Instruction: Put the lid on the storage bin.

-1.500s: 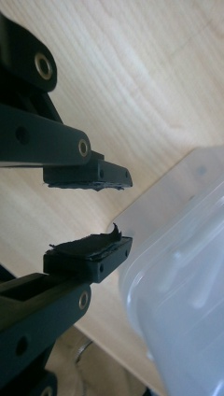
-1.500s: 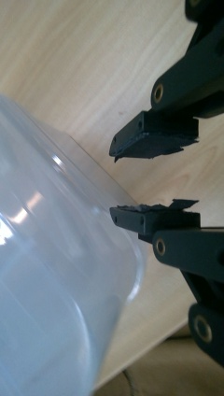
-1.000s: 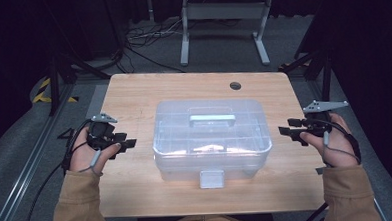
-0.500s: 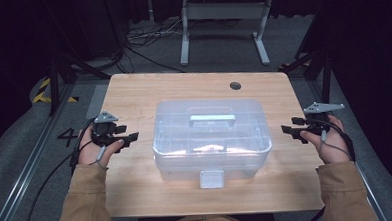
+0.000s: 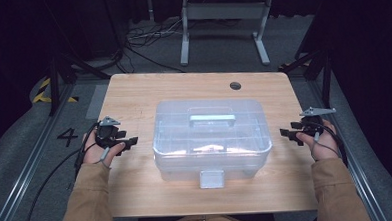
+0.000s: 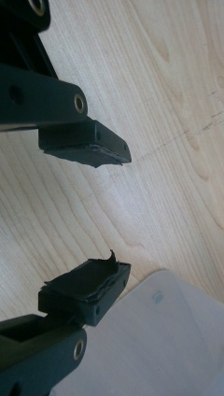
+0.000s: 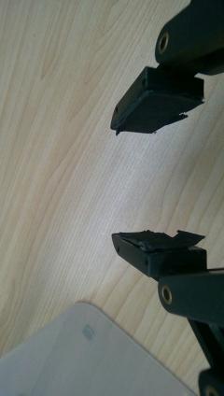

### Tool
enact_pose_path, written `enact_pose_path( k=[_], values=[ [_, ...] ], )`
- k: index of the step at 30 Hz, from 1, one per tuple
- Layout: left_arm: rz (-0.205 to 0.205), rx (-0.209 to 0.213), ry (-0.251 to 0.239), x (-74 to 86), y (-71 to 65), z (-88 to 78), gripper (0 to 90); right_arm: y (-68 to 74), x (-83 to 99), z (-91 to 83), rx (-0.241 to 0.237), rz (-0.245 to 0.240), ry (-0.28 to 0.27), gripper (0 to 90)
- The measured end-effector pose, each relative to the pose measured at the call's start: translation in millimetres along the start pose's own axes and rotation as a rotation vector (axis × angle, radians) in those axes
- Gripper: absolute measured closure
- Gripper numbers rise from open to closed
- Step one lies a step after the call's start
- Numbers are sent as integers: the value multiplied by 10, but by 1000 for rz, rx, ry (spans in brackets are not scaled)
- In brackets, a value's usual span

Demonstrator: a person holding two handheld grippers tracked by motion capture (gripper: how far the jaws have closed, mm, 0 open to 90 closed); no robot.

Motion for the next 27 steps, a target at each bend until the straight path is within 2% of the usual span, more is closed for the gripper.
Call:
enact_pose_path(
  k=[5,12,16,20,24,27],
  values=[
    [-3,-4,19,58,44,51,414,-46,85,78,-1,-1,1,388],
    [-11,-8,17,131,102,101,413,-75,172,166,12,-16,5,392],
    [-5,-11,14,157,130,116,413,-73,195,210,13,-27,-23,391],
    [9,-26,-20,170,157,126,417,-70,231,255,6,-37,-24,390],
    [9,-24,-18,184,158,138,417,-74,248,275,8,-37,-25,390],
    [24,-26,-11,200,149,166,416,-79,274,300,8,-39,-30,391]
  ],
)
Point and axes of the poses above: each handheld gripper's, and its own axes: z roughly forward along the jaws, x roughly out of its underside, y roughly to its left, the point moved 2 cm from there along z, roughly forward along the jaws, and after that the axes turned 12 degrees about -y, right-handed, at the moved point
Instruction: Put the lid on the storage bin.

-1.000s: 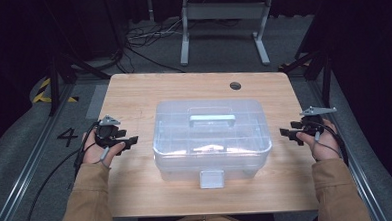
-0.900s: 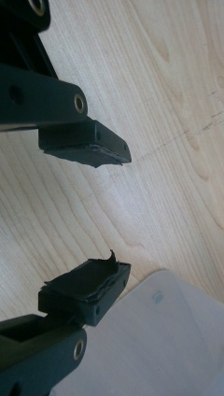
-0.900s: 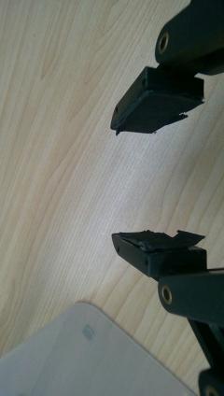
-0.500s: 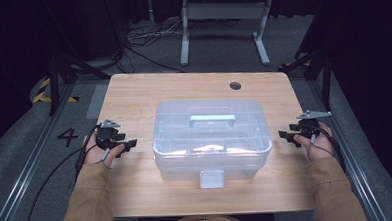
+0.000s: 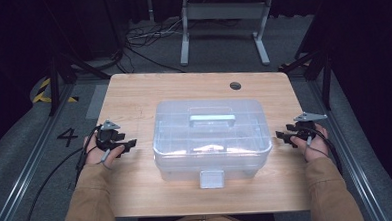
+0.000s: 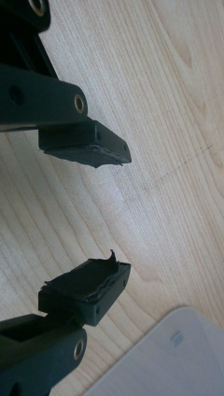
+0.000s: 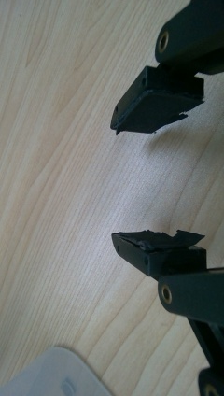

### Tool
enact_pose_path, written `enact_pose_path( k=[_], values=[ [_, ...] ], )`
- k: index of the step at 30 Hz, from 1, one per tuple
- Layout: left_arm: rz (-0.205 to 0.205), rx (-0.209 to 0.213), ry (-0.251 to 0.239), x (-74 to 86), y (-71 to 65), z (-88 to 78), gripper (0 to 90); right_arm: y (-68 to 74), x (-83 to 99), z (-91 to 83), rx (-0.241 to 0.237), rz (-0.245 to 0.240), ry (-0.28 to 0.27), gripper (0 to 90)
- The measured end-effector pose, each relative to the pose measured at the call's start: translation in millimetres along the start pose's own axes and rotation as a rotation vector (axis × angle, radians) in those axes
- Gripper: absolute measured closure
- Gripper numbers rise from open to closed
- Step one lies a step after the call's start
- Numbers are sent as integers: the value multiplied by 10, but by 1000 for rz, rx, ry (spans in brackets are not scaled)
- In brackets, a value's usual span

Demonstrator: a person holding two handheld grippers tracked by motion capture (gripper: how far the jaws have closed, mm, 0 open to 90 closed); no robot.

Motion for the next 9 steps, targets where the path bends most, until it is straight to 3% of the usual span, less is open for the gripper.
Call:
enact_pose_path(
  k=[9],
  values=[
    [5,8,9,6,-17,24,402,2,16,22,4,-4,-9,390]
  ],
)
Point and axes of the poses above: each handheld gripper's, and its own axes: z roughly forward along the jaws, x roughly out of its underside, y roughly to its left, the point moved 2 cm from there along z, roughly forward along the jaws, and after that the axes turned 12 degrees about -y, right-handed, at the moved point
